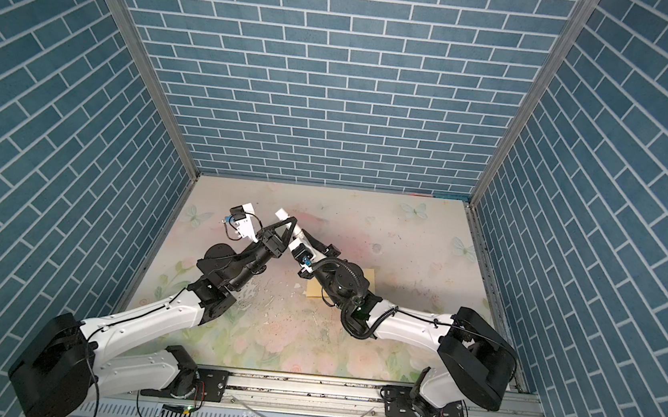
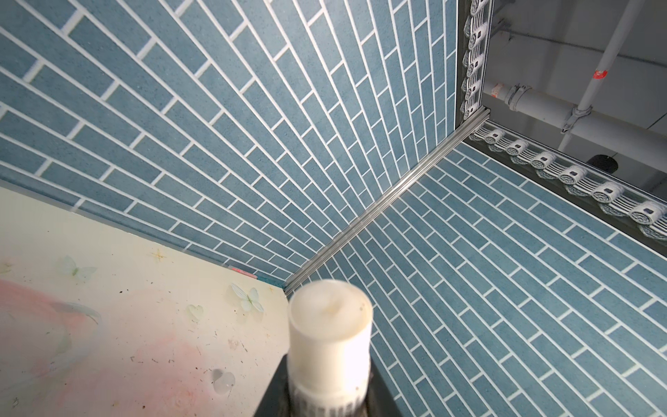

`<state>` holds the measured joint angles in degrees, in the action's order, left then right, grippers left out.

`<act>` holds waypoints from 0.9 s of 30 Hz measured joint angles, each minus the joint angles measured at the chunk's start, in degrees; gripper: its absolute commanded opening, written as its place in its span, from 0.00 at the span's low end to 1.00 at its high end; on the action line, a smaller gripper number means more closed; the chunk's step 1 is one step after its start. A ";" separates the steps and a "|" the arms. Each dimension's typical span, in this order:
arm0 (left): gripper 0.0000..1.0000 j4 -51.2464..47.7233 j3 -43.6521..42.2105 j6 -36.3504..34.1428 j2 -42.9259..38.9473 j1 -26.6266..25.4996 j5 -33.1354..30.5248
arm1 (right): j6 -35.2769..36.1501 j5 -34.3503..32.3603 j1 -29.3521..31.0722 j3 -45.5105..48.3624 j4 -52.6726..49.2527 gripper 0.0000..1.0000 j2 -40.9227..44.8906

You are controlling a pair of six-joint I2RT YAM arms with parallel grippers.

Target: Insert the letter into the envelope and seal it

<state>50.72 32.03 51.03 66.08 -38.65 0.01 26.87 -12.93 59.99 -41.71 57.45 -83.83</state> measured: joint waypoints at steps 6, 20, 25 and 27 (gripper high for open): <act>0.00 -0.11 -0.02 -0.02 0.00 0.02 0.07 | -0.79 0.24 0.00 -0.02 -0.52 0.00 0.13; 0.00 3.61 0.09 -3.23 -0.02 0.26 3.56 | -48.70 49.24 -18.82 -8.63 -15.17 0.00 1.55; 0.00 4.68 0.09 -3.28 -0.11 0.94 3.08 | -67.76 62.01 -22.10 -12.20 -5.20 0.00 -5.84; 0.00 4.57 0.09 -3.23 -0.13 0.98 2.73 | -72.59 64.39 -22.62 -12.70 -1.81 0.00 -7.76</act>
<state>55.29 32.12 47.79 65.95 -37.67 2.74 -45.71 51.46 37.36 -54.41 55.64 -91.59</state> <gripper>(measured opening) 0.284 0.243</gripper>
